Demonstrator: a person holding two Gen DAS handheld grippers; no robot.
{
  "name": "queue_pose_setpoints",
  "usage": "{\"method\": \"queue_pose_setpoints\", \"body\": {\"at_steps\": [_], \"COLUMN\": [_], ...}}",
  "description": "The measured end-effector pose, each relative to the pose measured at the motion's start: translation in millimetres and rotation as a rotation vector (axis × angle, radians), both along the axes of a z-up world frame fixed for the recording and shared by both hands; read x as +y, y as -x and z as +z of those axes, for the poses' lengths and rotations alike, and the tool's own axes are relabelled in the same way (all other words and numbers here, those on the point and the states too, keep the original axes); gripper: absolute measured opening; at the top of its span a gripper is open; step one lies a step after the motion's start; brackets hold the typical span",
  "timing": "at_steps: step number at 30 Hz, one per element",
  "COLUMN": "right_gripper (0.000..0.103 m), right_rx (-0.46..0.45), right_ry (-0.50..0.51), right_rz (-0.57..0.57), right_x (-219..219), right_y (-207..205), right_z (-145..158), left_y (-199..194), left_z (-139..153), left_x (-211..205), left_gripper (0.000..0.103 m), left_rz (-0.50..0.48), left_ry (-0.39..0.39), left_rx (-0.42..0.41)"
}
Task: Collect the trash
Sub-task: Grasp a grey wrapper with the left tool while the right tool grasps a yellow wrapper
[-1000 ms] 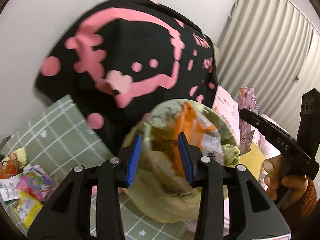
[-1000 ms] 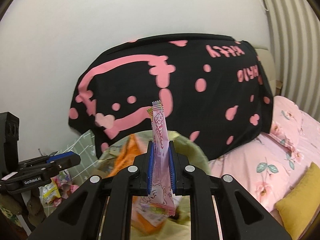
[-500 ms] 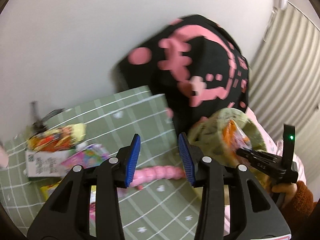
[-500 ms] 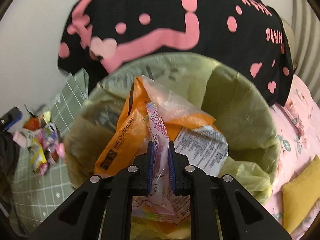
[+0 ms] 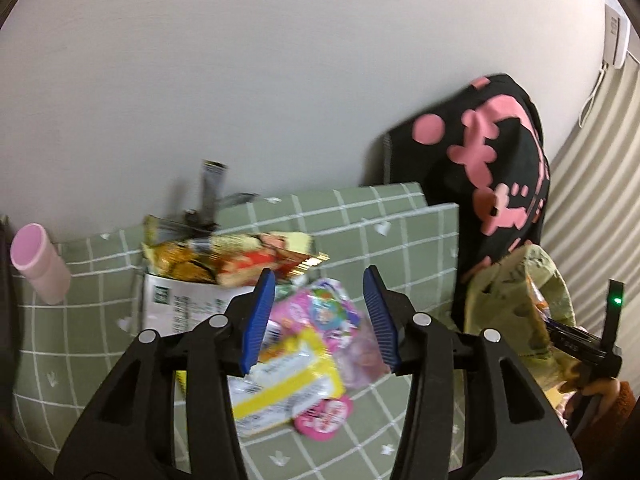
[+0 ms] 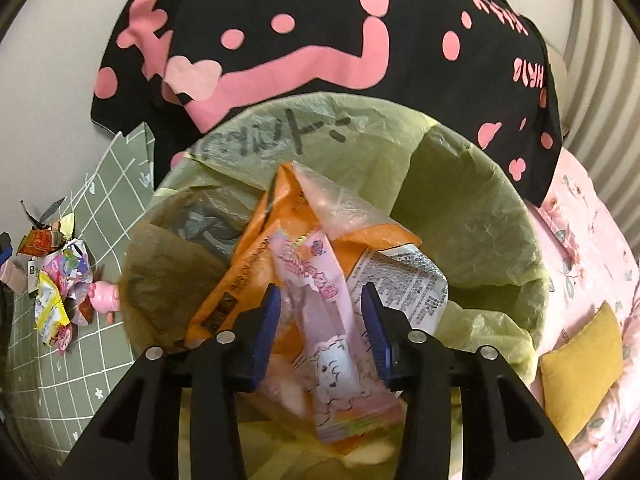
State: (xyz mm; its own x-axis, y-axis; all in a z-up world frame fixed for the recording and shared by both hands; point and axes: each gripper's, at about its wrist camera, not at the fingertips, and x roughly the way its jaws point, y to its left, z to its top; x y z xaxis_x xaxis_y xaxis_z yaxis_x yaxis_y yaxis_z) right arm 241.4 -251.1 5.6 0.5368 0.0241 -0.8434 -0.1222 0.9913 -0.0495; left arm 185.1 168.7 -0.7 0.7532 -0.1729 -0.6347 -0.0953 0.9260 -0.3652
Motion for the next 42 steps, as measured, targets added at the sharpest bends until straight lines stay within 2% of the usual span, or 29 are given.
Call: {"method": "queue_pose_setpoints", "body": {"at_steps": [4,11,16,20,25,28,36,37,39,40,42], "right_gripper": [0.041,0.041,0.041,0.041,0.041,0.041,0.041,0.041,0.041,0.041,0.041], "right_rx": [-0.057,-0.206,-0.244,-0.255,-0.209,-0.182,-0.148,-0.143,-0.133,-0.13,-0.123], "right_ry": [0.018,-0.043,-0.105,-0.151,-0.161,-0.176,-0.212,-0.217,-0.227,-0.229,-0.235], "right_rz": [-0.014,0.023,0.106,0.188,0.281,0.298,0.291,0.286,0.278,0.275,0.269], "right_x": [8.2,46.9,88.6,125.5,162.3,172.9,175.3,174.5,173.5,173.3,173.7], "right_y": [8.7,9.4,0.5,1.8,6.8,5.5,-0.7,-2.2,-5.4,-6.8,-10.0], "right_z": [16.5,56.1,61.0,44.7,16.0,5.7,-6.6,-8.5,-12.6,-14.5,-18.9], "left_y": [2.1,8.5,18.4,23.8,20.0,6.2,-48.5,-54.2,-64.3,-68.3,-69.2], "left_z": [-0.2,1.0,-0.3,-4.1,-4.8,-9.3,-49.0,-52.0,-58.3,-60.0,-57.6], "left_x": [27.0,75.6,106.0,119.7,111.7,91.2,69.3,68.1,68.5,69.5,72.5], "left_gripper": [0.046,0.048,0.049,0.05,0.054,0.054,0.054,0.052,0.039,0.027,0.022], "left_rz": [0.044,0.16,0.232,0.251,0.176,0.088,0.031,0.026,0.018,0.018,0.021], "left_ry": [-0.004,-0.018,-0.034,-0.017,-0.005,-0.055,-0.16,-0.169,-0.17,-0.168,-0.157], "left_rx": [-0.004,-0.007,-0.022,-0.037,-0.07,-0.081,0.019,0.036,0.067,0.082,0.079]}}
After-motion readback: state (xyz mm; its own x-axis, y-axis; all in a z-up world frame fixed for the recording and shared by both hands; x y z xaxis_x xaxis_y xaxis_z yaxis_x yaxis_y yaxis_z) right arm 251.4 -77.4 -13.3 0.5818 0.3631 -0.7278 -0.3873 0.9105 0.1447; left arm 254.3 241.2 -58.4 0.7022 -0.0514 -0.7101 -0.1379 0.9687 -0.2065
